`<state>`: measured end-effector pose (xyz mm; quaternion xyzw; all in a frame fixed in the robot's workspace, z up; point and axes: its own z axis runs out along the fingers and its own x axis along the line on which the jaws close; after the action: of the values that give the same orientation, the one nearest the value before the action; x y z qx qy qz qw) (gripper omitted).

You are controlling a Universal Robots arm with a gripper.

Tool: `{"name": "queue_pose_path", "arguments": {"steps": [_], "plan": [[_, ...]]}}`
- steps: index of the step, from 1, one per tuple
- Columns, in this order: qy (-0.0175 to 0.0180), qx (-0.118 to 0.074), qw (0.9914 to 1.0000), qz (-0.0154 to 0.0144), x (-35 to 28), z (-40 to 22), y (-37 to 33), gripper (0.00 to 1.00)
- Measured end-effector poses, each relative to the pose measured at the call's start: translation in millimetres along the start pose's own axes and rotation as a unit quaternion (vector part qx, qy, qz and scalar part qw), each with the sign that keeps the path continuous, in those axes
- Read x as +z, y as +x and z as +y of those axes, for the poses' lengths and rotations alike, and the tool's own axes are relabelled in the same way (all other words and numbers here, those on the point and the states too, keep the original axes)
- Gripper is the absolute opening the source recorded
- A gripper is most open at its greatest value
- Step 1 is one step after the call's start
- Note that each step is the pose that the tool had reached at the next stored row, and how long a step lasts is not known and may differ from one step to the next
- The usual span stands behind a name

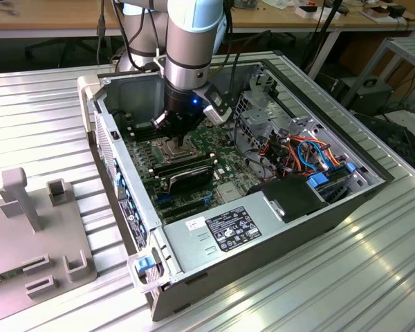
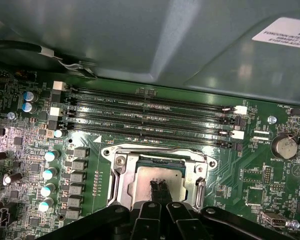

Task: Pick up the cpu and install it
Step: 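Install the second cpu locking lever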

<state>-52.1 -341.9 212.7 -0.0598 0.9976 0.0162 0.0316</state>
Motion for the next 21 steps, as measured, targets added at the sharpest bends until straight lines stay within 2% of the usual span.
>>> {"name": "queue_pose_path", "arguments": {"steps": [8,12,14,16,21], "plan": [[0.0,0.0,1.0,-0.0001,-0.7,0.1,-0.1,0.11],[0.0001,0.0,1.0,0.0,-5.8,0.2,-0.4,0.11],[0.0001,0.0,1.0,0.0,-12.2,0.3,-0.8,0.11],[0.0001,0.0,1.0,0.0,-14.5,0.4,-1.0,0.11],[0.0001,0.0,1.0,0.0,-15.3,0.3,-1.0,0.11]]}}
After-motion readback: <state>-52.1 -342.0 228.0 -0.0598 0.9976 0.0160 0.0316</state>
